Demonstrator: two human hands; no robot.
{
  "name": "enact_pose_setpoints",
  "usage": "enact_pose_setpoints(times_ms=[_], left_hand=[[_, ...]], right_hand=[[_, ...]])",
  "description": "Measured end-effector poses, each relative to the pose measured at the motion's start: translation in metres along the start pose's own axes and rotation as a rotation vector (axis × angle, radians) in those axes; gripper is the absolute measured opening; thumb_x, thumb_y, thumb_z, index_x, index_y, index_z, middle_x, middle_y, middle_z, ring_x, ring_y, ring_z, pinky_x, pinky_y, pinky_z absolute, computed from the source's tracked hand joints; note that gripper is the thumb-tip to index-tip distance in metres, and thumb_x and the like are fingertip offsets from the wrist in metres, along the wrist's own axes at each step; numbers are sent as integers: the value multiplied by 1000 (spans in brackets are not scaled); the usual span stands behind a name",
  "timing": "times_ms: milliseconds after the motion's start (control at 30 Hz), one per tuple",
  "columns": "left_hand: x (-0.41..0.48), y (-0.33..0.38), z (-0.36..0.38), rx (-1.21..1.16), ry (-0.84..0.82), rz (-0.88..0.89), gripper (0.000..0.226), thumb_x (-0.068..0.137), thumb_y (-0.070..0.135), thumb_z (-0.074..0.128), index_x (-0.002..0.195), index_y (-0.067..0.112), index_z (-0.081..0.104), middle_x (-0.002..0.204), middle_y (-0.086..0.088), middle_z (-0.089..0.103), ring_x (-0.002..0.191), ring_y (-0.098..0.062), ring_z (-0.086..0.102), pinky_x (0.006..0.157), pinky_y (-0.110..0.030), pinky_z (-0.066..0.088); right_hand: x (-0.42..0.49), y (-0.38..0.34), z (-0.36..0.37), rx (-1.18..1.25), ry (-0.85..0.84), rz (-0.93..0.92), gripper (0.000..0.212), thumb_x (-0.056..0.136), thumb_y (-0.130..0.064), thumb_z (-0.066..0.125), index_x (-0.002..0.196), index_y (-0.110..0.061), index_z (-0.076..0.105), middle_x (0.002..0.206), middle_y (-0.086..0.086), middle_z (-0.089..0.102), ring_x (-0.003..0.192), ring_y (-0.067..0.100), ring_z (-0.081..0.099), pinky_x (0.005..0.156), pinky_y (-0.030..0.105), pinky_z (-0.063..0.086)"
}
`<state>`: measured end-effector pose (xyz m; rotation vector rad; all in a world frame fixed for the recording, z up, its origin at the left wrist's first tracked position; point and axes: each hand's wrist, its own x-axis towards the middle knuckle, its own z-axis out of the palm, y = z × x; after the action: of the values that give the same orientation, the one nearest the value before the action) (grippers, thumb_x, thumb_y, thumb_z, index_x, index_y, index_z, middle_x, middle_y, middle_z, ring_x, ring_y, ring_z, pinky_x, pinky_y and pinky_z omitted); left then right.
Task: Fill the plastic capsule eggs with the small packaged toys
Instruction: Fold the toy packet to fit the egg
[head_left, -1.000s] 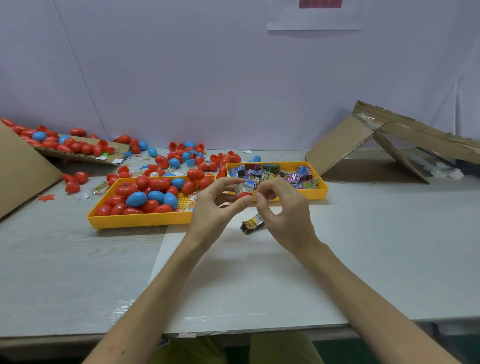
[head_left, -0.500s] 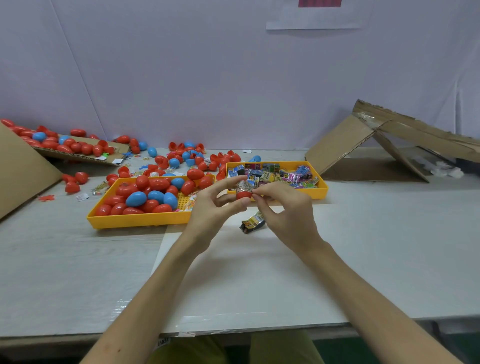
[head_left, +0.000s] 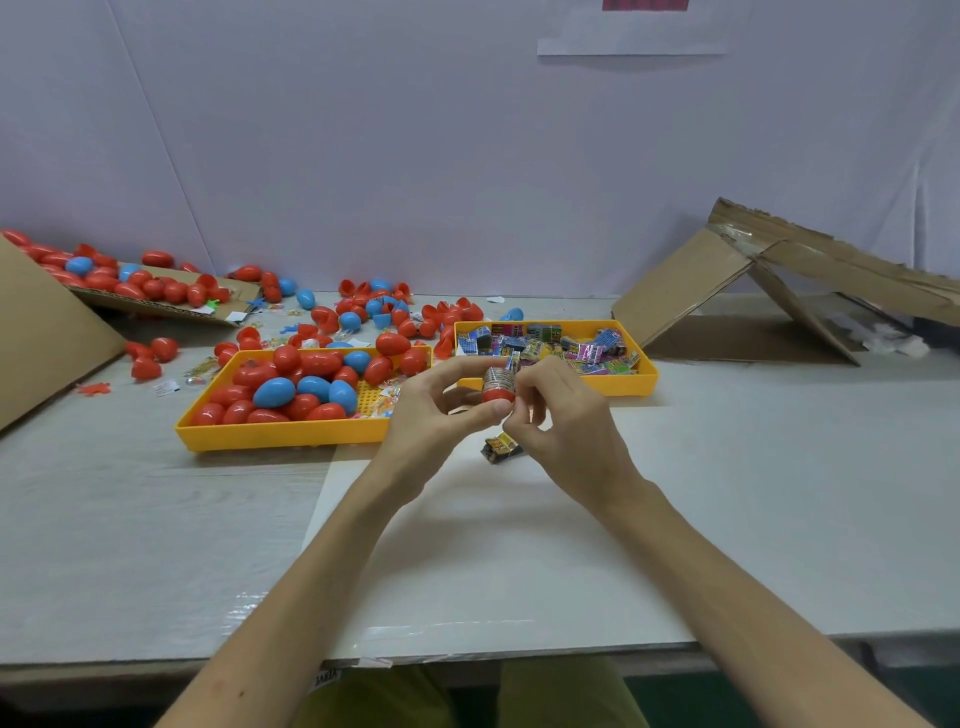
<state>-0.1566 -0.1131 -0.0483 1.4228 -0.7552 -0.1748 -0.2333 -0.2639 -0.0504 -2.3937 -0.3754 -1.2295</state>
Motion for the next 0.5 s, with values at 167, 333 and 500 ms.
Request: enact_pose_setpoints(times_ms=[167, 333, 500], left_hand=[[0, 0, 0, 19, 7, -4, 37, 80, 15, 84, 110, 31, 72, 107, 14, 73, 94, -10, 72, 73, -17, 56], [-1, 1, 2, 31, 20, 2, 35, 79, 15, 84, 109, 29, 72, 106, 10, 73, 91, -12, 72, 74, -19, 56], [-2, 2, 4, 50, 34, 8, 34, 80, 14, 83, 108, 29, 72, 106, 13, 73, 89, -9, 72, 73, -18, 55]], right_hand=[[-1, 0, 1, 5, -23, 12, 9, 81, 5, 63, 82, 0, 56, 76, 9, 51, 64, 23, 46, 56, 34, 42], [-1, 1, 1, 3, -26, 11, 11, 79, 7, 62, 81, 0, 54, 75, 10, 50, 63, 24, 45, 55, 37, 43], [-2, 1, 3, -13, -20, 8, 8, 80, 4, 61, 81, 0, 54, 75, 9, 50, 63, 22, 44, 55, 34, 41]])
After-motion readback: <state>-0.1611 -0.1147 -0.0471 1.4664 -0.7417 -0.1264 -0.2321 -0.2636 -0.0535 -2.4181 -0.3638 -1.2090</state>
